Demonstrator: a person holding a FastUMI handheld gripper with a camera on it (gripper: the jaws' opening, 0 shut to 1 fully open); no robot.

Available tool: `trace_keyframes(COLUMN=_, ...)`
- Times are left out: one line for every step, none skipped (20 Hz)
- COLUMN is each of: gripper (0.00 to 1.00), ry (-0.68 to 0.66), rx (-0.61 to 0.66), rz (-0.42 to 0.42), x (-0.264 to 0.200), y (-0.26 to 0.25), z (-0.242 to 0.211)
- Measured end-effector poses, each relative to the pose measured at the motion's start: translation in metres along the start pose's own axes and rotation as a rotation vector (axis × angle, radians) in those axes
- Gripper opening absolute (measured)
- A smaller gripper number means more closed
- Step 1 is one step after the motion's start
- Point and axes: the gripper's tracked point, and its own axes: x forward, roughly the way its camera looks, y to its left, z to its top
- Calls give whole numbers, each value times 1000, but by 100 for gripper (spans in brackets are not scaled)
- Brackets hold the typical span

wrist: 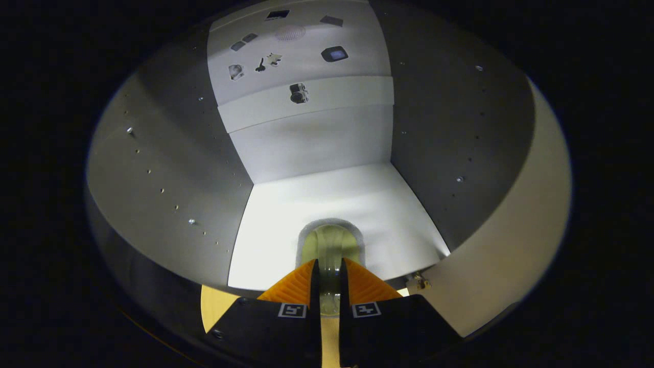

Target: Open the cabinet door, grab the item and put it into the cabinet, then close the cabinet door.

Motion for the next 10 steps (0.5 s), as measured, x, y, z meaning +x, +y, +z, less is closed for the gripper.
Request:
trace_keyframes(gripper=17, ry=-2, rx=3, rz=-3, x=8, y=0, z=5)
trace_keyframes(gripper=17, ry=1, rx=9, rz=-4, x=17, y=0, z=9)
trace_keyframes(gripper=17, ry=9, rx=19, rz=-5, x=25, y=0, z=11)
trace_keyframes(gripper=18, ry=20, rx=31, rz=-3, x=35, y=0, z=13)
trace_keyframes(gripper=17, ry=30, rx=38, rz=-3, x=43, y=0, z=13)
trace_keyframes(gripper=17, ry=41, rx=40, rz=-5, x=52, y=0, z=13)
trace_keyframes(gripper=17, ry=53, rx=41, rz=-3, x=59, y=2, z=13)
trace_keyframes(gripper=17, ry=60, rx=46, rz=2, x=65, y=4, z=13)
trace_keyframes(gripper=17, ry=58, rx=51, rz=5, x=69, y=7, z=16)
trace_keyframes(gripper=17, ry=53, rx=54, rz=6, x=70, y=9, z=18)
